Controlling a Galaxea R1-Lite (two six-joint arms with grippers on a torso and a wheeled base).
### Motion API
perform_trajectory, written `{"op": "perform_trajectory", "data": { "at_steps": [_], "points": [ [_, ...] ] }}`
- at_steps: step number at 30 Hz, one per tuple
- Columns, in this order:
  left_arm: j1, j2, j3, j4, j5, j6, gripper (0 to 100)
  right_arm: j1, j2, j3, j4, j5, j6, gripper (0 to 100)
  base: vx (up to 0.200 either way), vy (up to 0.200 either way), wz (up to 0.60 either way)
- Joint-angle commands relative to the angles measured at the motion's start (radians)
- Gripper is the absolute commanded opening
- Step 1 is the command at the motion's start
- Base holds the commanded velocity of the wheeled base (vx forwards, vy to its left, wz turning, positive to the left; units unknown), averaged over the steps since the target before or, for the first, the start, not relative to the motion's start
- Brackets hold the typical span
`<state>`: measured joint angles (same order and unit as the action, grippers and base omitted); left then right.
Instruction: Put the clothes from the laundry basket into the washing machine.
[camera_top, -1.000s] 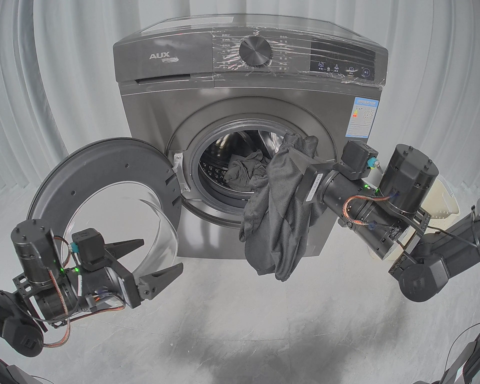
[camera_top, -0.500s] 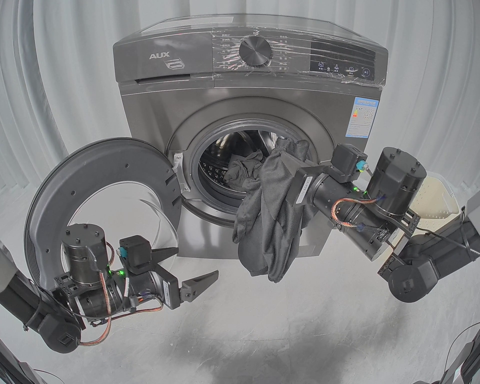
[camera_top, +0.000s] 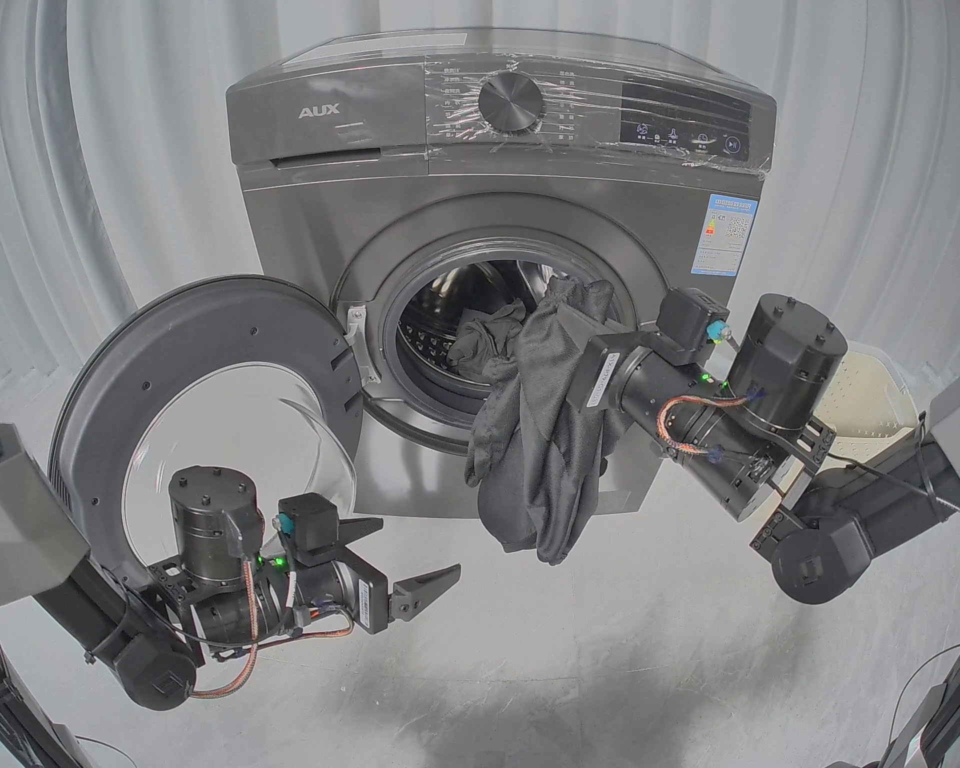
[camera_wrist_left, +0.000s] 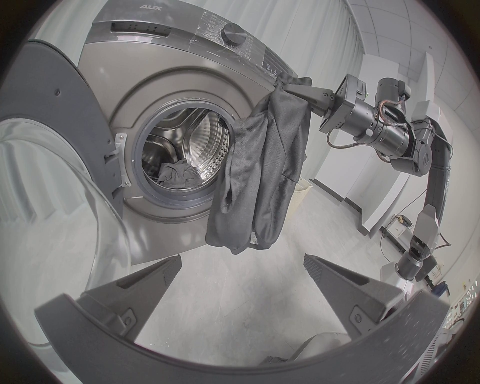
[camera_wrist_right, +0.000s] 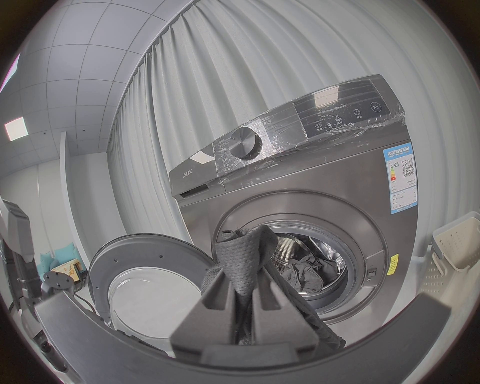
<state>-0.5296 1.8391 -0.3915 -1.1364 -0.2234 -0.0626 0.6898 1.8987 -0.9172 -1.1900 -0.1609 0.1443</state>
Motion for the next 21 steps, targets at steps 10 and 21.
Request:
{"op": "perform_trajectory", "data": {
  "at_steps": [10, 21],
  "points": [
    [-0.024, 0.187, -0.047, -0.103, -0.013, -0.002, 100, 0.008, 0.006, -0.008, -0.002, 0.000, 0.000, 0, 0.000, 0.000, 0.00],
    [-0.015, 0.327, -0.167, -0.105, -0.031, -0.069, 100, 0.033, 0.006, -0.005, -0.003, -0.002, 0.017, 0, 0.000, 0.000, 0.00]
  ]
}}
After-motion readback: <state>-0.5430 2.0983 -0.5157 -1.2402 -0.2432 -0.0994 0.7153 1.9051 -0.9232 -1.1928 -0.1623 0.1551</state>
